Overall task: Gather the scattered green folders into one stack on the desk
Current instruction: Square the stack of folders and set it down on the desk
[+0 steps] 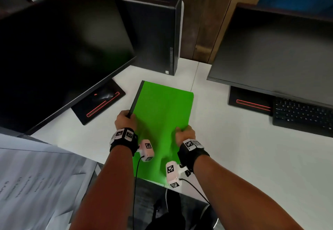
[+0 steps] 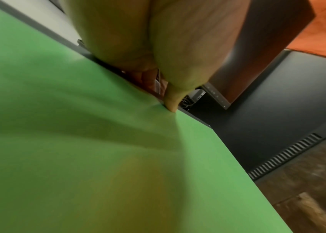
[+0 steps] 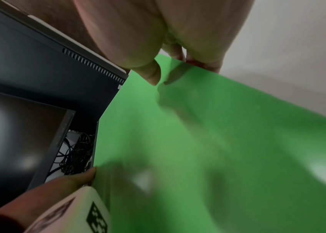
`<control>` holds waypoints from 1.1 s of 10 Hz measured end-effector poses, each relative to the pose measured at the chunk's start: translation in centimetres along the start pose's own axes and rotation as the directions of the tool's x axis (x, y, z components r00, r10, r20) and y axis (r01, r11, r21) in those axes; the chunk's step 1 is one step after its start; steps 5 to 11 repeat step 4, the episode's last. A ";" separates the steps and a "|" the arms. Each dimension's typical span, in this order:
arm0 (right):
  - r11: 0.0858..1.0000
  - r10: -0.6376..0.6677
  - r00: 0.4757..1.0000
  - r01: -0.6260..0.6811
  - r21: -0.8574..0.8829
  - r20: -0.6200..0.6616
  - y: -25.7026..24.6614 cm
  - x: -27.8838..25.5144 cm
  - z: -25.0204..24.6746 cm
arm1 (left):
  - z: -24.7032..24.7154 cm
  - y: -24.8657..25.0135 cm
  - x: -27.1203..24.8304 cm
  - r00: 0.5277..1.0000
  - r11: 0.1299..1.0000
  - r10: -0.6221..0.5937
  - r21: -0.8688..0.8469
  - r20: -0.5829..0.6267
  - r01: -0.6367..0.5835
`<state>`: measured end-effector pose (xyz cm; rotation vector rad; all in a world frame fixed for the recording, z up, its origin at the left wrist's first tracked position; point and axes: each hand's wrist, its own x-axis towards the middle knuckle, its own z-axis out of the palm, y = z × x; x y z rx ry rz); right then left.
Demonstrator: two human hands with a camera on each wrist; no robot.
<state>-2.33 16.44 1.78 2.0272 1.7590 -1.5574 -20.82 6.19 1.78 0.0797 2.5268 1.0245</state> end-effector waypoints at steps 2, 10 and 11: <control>0.959 0.024 0.999 -0.010 -0.284 0.048 -1.1 0.8 1.5 | 0.5 -1.4 2.3 1.000 1.000 0.007 0.029 0.012 -0.007; 0.865 -0.060 0.998 0.045 -0.500 -0.015 -1.0 0.2 1.5 | 1.5 -1.7 2.7 0.994 0.973 0.104 0.202 0.035 -0.109; 0.865 -0.060 0.998 0.045 -0.500 -0.015 -1.0 0.2 1.5 | 1.5 -1.7 2.7 0.994 0.973 0.104 0.202 0.035 -0.109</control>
